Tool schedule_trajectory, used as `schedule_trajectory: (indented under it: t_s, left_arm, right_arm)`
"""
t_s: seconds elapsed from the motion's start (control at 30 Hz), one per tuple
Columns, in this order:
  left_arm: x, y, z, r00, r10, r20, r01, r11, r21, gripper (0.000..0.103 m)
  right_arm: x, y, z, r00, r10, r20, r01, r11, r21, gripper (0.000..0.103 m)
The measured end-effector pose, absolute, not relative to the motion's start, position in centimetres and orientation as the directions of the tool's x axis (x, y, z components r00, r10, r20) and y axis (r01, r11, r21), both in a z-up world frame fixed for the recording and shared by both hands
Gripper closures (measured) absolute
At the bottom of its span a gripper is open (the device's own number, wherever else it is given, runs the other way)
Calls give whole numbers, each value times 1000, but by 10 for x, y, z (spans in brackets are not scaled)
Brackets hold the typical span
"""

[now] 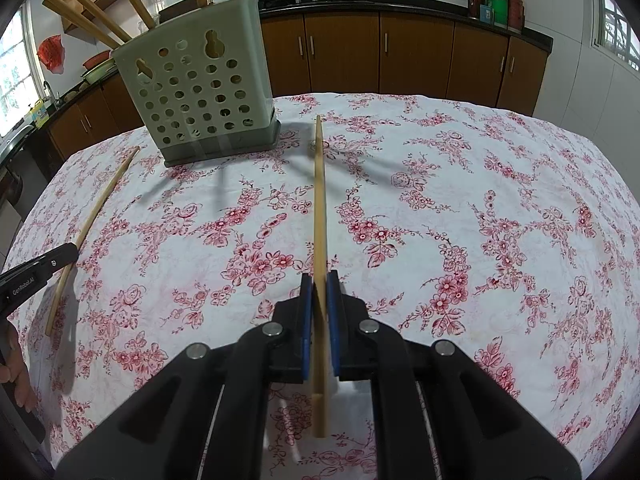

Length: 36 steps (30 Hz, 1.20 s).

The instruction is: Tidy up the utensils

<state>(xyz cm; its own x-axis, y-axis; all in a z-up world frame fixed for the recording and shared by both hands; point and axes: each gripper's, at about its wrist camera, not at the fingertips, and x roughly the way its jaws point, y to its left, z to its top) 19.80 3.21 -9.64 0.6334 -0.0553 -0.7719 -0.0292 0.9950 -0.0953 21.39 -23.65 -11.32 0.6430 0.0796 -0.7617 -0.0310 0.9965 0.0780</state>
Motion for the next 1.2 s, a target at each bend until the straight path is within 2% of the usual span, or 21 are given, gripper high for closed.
schedule_trajectory:
  t_s: [0.97, 1.2]
  left_arm:
    - [198, 32, -96, 634, -55, -771, -31, 995, -96, 93]
    - [187, 28, -95, 629, -40, -776, -6, 998, -56, 94]
  right_arm:
    - [213, -236, -113, 644, 78, -761, -31, 997, 76, 93]
    - [200, -241, -113, 642, 99, -760, -41, 995, 95, 93]
